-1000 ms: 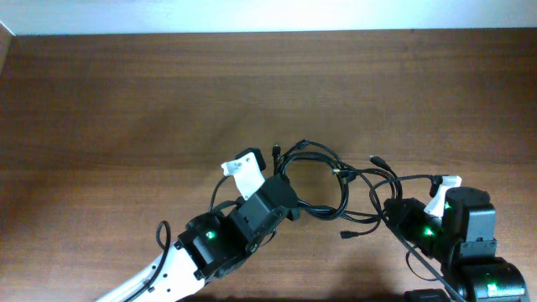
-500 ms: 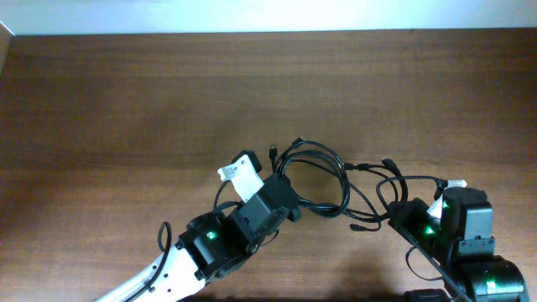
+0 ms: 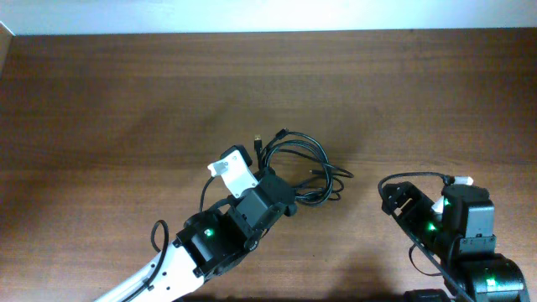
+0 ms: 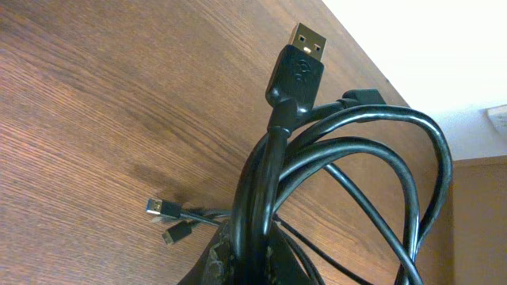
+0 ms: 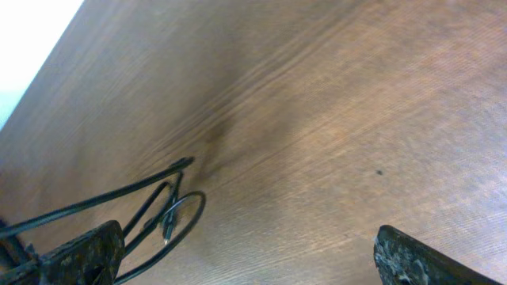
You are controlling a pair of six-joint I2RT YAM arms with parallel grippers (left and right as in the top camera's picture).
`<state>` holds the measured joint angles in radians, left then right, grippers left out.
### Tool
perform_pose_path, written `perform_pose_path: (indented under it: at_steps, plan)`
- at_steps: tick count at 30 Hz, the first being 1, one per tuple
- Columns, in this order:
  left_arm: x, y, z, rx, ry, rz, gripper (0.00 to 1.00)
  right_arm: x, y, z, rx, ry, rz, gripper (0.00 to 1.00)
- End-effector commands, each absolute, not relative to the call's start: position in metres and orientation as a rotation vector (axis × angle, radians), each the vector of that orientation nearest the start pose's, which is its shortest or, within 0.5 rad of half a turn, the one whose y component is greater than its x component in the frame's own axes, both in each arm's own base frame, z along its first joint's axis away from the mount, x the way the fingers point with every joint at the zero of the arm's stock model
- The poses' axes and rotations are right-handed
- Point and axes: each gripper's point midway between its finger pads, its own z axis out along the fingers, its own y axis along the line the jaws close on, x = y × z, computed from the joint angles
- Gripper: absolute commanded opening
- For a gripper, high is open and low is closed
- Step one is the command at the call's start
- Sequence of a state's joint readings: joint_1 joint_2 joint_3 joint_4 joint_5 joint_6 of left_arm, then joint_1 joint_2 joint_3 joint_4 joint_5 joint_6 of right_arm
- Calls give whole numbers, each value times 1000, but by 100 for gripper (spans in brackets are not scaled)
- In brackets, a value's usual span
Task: Untangle cables
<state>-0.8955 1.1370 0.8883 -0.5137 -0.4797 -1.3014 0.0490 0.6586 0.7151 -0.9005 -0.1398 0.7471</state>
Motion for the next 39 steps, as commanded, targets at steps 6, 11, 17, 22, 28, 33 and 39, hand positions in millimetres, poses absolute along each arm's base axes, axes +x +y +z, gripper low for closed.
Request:
perform_pose_path:
  at_steps: [6, 11, 17, 22, 28, 33, 39]
  plan:
    - [271, -223, 217, -753, 2141, -805, 2, 220, 68, 184, 441, 2350, 695, 100]
    - [271, -224, 218, -785, 2129, -828, 0, 220, 89, 199, 230, 2310, 805, 100]
    - [273, -229, 223, -782, 2116, -865, 0, 218, 98, 205, 113, 2291, 842, 100]
    - [273, -234, 217, -774, 2139, -866, 0, 213, 109, 211, -33, 2261, 889, 100]
    - [268, -252, 222, -735, 2177, -978, 0, 209, 115, 214, -116, 2242, 912, 100]
    - [264, -257, 221, -700, 2206, -998, 0, 209, 115, 214, -117, 2241, 911, 100]
    - [258, -267, 220, -629, 2249, -1031, 0, 209, 115, 215, -118, 2239, 911, 96]
